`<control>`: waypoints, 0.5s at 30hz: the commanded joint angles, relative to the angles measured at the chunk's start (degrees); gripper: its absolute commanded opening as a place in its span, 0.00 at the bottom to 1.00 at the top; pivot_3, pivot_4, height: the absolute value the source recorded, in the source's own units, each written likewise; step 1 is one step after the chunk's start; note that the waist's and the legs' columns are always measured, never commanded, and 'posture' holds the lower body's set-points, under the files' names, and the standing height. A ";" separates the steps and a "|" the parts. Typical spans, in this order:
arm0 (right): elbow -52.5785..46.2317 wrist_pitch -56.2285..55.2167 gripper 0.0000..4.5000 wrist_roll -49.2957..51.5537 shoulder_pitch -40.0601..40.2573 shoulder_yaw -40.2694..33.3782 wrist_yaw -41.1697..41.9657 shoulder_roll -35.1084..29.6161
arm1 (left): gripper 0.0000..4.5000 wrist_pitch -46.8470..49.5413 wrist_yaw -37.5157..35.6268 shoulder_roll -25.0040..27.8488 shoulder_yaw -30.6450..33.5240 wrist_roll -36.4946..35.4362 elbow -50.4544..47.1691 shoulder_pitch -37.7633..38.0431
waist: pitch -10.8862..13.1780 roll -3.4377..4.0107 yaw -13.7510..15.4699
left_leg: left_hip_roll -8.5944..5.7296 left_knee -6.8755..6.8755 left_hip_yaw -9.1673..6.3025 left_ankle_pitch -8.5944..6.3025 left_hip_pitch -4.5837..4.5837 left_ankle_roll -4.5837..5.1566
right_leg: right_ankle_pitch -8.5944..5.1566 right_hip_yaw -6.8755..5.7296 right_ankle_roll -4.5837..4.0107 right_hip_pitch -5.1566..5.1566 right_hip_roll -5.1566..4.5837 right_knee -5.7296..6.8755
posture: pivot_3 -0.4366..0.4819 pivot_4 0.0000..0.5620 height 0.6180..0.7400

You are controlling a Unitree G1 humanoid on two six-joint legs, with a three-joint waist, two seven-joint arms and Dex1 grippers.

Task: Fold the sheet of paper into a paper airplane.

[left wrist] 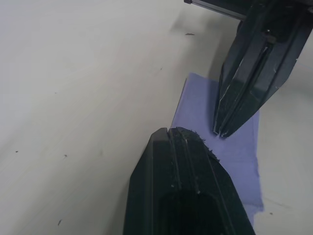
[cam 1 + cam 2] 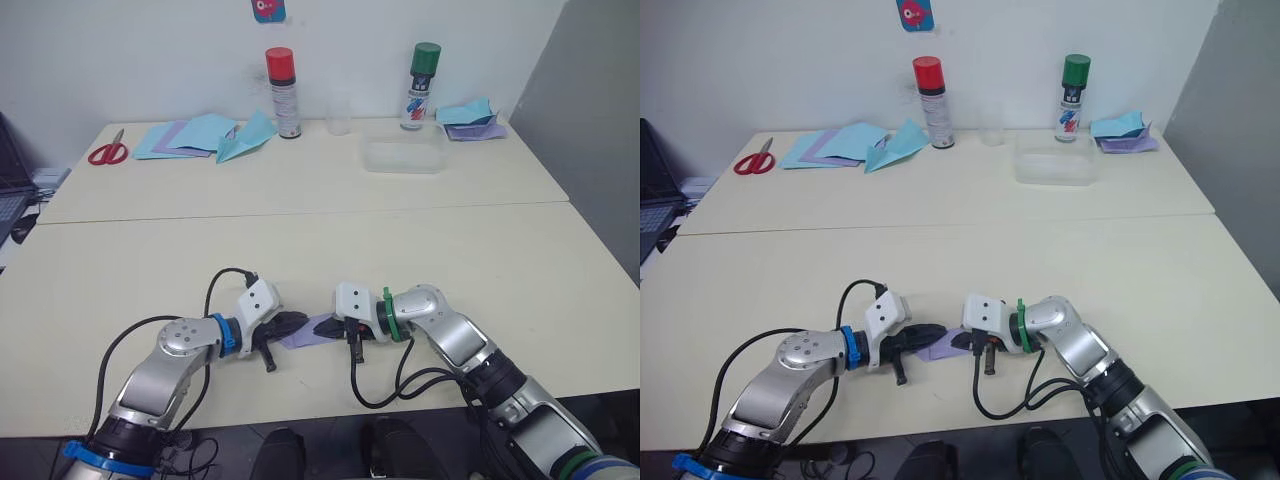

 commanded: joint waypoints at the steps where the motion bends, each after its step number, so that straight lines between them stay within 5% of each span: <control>1: 1.39 2.18 0.01 -2.66 0.85 -0.18 -1.97 -1.47 | 0.00 1.87 1.62 0.95 2.79 -0.11 1.79 2.58 | 0.00 0.01 0.01 | 0.00 0.00 0.00 0.00 0.01 0.00 | -0.03 -0.01 -0.05 0.00 0.00 0.00 | 0.48 0.27 1.00; 15: 1.97 2.19 0.01 -2.30 0.53 0.73 -1.48 -1.29 | 0.00 -2.10 1.97 5.99 10.01 -0.11 3.11 10.75 | 0.01 0.04 -0.13 | 0.06 -0.21 -0.04 -0.01 0.14 -0.01 | -0.28 0.06 -0.47 -0.03 -0.02 0.00 | 0.48 0.27 1.00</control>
